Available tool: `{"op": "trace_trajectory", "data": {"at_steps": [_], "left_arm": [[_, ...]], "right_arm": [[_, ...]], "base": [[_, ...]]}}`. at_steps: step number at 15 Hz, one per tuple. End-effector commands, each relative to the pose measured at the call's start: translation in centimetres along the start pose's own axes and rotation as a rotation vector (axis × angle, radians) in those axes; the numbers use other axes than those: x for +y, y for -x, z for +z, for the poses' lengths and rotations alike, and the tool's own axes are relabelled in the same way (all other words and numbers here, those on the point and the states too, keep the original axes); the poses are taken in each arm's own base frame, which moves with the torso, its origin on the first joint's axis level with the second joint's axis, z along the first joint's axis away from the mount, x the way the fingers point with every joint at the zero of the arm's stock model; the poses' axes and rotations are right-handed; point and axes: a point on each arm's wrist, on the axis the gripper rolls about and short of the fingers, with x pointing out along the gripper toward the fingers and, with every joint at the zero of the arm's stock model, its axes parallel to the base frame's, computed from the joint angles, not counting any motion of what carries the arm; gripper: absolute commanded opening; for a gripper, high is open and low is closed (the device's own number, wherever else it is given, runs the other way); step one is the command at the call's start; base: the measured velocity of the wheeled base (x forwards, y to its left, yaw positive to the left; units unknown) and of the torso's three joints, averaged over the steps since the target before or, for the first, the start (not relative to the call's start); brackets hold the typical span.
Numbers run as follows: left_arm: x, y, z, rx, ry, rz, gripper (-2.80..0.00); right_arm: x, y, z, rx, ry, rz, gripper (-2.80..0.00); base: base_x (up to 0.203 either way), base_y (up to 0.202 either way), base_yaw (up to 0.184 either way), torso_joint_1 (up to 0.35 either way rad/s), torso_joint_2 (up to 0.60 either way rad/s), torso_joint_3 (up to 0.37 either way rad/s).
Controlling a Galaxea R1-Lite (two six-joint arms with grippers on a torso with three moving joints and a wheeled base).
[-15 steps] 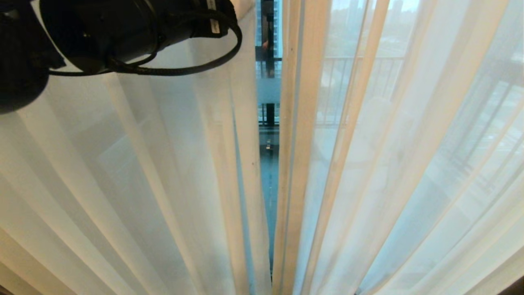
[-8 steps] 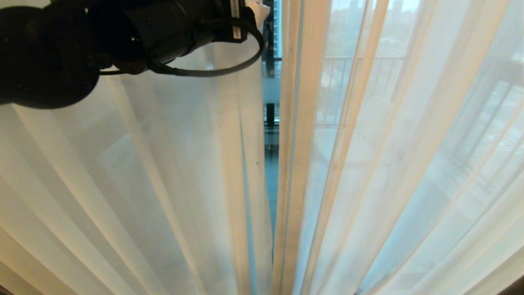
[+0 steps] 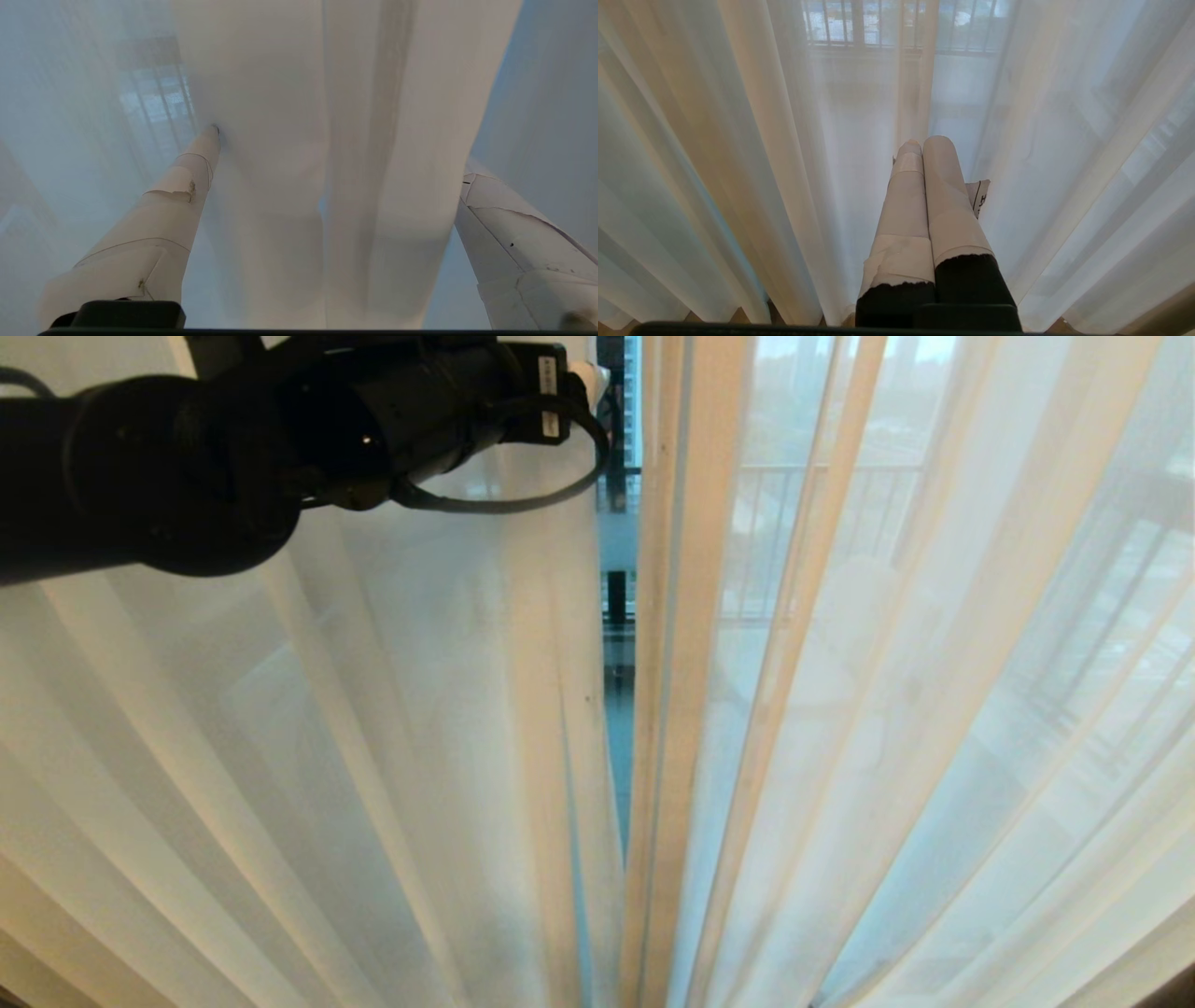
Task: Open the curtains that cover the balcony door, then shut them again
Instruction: Pull the inner curtains open on both sides
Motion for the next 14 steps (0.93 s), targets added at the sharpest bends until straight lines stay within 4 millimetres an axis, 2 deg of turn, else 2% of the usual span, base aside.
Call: {"op": "trace_trajectory", "data": {"at_steps": [1,11,12,14], "left_arm": [[0.3,-0.8,-0.2,-0.005,-0.001,0.018,0.0],[1.4,-1.5,0.0,-0.02,-0.021,0.053,0.0],[1.4,-1.5,0.0,-0.021,-0.021,0.053,-2.8],[1.4,-1.3,0.2,-0.025,-0.02,0.052,-2.8]], "right_arm": [[0.0,0.0,0.0,-0.001,0.001,0.001,-2.8],[0.0,0.0,0.0,-0.001,0.001,0.001,-2.8],[0.0,0.0,0.0,-0.001,0.001,0.001,-2.8],[0.0,0.0,0.0,-0.001,0.001,0.001,-2.8]], "base": [[0.0,0.0,0.0,0.0,0.0,0.0],[0.0,0.0,0.0,0.0,0.0,0.0],[0.0,0.0,0.0,0.0,0.0,0.0],[0.0,0.0,0.0,0.0,0.0,0.0]]}}
